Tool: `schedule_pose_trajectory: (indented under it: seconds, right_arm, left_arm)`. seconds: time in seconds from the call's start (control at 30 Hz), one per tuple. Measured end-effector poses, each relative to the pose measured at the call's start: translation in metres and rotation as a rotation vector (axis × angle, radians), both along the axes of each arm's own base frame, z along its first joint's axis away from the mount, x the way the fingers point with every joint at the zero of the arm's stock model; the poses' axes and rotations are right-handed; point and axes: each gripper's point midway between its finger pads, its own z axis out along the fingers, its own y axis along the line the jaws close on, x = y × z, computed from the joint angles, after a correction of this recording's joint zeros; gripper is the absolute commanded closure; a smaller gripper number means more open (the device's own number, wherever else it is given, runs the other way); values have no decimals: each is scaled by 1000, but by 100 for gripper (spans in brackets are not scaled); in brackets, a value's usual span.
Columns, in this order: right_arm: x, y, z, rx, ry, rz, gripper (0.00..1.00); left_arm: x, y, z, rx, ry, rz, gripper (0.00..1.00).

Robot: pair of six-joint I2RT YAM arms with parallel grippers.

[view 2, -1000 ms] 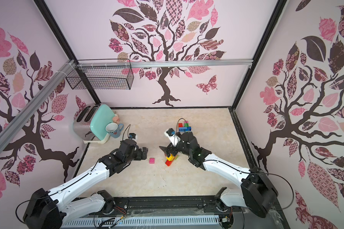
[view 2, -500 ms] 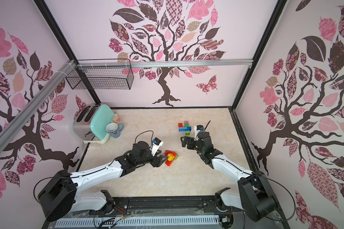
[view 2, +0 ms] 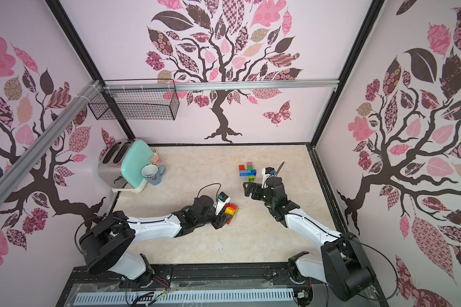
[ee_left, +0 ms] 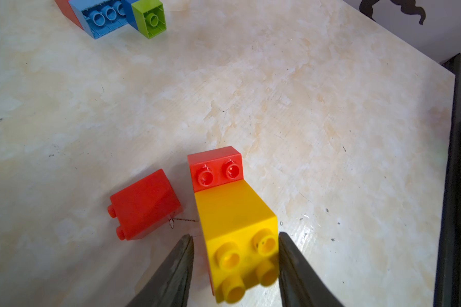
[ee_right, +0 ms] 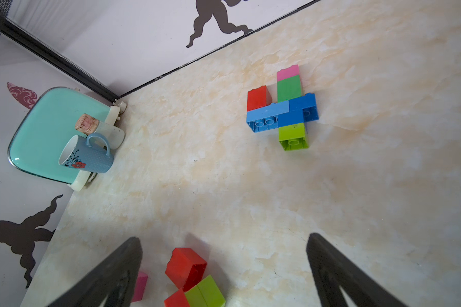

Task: Assemble the number 4 with lego
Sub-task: Adjust the lego brick at the center of the board.

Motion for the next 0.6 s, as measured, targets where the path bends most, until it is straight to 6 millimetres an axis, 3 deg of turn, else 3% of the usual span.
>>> schedule_pose_trajectory:
  seconds: [0.3, 0.5, 0.6]
  right_arm:
    - [-2, -2, 0, -11, -8, -2, 1]
    - [-3, -4, 0, -17, -13, -6, 0]
    - [-4, -3, 0, -14, -12, 4, 1]
  left_arm:
    - [9, -5, 10, -32, -19, 28, 81]
    - [9, 3, 11, 49, -26, 29, 100]
    - [7, 15, 18, 148, -40, 14, 100]
